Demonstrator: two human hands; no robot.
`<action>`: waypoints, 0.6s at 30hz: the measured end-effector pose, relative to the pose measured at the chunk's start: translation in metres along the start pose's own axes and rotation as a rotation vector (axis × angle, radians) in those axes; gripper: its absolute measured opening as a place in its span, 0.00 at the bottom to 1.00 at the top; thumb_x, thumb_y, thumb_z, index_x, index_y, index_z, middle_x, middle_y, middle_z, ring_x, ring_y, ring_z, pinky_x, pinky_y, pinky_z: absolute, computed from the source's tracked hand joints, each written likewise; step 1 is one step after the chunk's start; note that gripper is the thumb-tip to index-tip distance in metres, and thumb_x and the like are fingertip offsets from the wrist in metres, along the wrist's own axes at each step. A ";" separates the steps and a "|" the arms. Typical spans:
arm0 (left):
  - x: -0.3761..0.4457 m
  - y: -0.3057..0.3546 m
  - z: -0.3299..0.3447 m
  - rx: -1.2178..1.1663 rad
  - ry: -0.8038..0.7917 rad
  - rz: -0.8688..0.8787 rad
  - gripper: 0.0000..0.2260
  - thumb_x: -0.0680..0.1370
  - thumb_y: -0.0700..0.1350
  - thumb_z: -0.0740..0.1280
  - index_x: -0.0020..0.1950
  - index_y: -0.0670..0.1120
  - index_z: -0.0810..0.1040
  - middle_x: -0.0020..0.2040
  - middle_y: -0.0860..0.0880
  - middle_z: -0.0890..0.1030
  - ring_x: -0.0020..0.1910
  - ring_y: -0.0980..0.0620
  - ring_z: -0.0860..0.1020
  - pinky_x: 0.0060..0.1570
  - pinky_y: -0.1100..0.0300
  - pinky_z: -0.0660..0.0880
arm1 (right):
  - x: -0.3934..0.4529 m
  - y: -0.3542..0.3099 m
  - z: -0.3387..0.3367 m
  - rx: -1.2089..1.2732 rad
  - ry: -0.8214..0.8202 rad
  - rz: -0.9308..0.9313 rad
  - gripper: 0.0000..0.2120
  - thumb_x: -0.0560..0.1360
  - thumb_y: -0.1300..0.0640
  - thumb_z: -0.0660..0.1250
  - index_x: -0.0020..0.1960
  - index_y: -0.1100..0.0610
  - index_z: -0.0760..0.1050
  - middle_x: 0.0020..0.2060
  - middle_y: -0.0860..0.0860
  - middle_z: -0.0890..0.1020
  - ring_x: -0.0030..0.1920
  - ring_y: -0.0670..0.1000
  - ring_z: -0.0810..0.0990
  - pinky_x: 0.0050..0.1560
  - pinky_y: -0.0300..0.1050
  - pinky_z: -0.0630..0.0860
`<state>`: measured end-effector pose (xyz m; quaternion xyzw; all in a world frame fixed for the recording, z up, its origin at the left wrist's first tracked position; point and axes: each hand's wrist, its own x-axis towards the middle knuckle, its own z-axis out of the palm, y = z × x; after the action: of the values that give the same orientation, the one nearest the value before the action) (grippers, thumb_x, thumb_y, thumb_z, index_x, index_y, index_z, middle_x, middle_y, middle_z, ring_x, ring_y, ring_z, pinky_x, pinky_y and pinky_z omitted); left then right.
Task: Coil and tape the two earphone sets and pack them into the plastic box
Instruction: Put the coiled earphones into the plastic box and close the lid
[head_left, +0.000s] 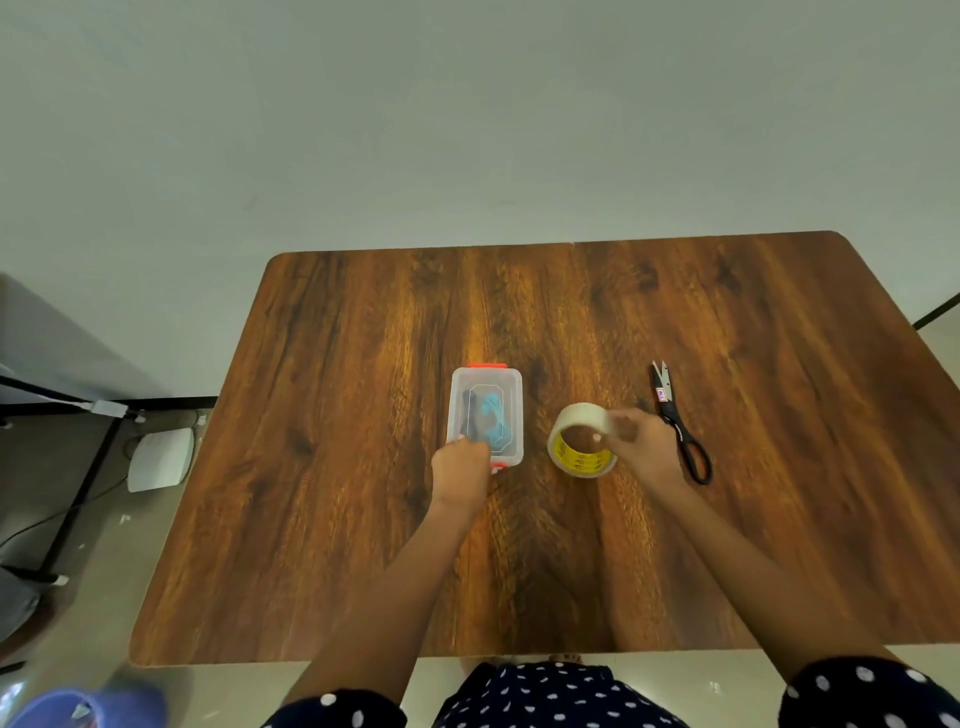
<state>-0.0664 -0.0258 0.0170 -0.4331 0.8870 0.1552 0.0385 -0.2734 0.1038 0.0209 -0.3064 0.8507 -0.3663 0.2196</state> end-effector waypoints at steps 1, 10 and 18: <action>0.001 0.000 0.000 -0.001 -0.004 0.003 0.15 0.79 0.48 0.64 0.65 0.45 0.75 0.59 0.48 0.80 0.55 0.50 0.80 0.59 0.61 0.74 | 0.002 0.003 0.002 0.080 0.025 0.086 0.16 0.70 0.59 0.74 0.56 0.63 0.79 0.50 0.56 0.83 0.51 0.54 0.81 0.53 0.49 0.77; 0.002 0.000 0.002 0.036 -0.011 0.036 0.16 0.80 0.47 0.64 0.67 0.44 0.74 0.60 0.48 0.80 0.56 0.50 0.80 0.61 0.59 0.74 | 0.017 0.012 0.016 0.827 0.101 0.718 0.06 0.74 0.63 0.69 0.46 0.65 0.74 0.52 0.66 0.80 0.51 0.60 0.81 0.51 0.53 0.79; 0.004 -0.001 0.002 0.078 -0.023 0.061 0.16 0.80 0.47 0.63 0.67 0.44 0.73 0.61 0.47 0.79 0.57 0.49 0.80 0.62 0.59 0.73 | 0.018 0.002 0.036 0.834 0.145 0.751 0.10 0.73 0.62 0.71 0.48 0.67 0.74 0.53 0.65 0.79 0.54 0.60 0.81 0.54 0.53 0.79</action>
<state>-0.0688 -0.0286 0.0138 -0.4020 0.9048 0.1264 0.0610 -0.2652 0.0751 -0.0064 0.1558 0.6977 -0.5883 0.3780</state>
